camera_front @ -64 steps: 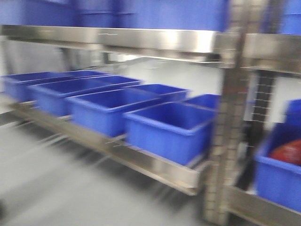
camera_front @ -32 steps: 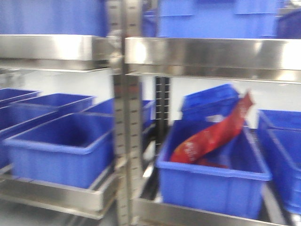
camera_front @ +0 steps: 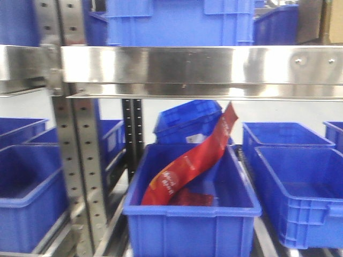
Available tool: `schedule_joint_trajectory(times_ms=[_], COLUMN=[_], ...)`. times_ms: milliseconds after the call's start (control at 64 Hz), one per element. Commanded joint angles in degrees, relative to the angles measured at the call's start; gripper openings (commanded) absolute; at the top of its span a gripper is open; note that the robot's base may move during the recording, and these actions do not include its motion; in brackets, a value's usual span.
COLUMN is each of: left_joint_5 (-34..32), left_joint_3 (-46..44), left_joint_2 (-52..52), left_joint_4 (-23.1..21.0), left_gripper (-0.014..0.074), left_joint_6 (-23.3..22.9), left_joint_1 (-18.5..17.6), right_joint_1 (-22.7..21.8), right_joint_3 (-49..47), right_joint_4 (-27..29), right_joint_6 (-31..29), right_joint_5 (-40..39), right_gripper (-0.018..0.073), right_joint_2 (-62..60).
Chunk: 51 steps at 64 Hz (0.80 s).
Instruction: Grab PVC pipe and place in blue bin
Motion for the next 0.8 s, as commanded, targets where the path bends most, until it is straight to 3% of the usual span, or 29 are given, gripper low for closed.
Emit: schedule_joint_trajectory(times_ms=[0, 782], left_joint_5=[-1.52, -1.64], left_joint_3=[-0.09, -0.09], left_joint_2=[-0.14, 1.26], left_joint_4=[-0.47, -0.47], left_gripper=[-0.0111, -0.0111], left_joint_6=[-0.55, -0.55], left_joint_1=[-0.42, -0.42], right_joint_1=[0.05, 0.05], right_joint_3=[-0.53, -0.53], right_joint_4=[0.01, 0.01], right_joint_6=[-0.35, -0.35], right_joint_5=[-1.34, -1.48], right_gripper=[-0.0168, -0.0168], right_joint_2=[-0.22, 0.23])
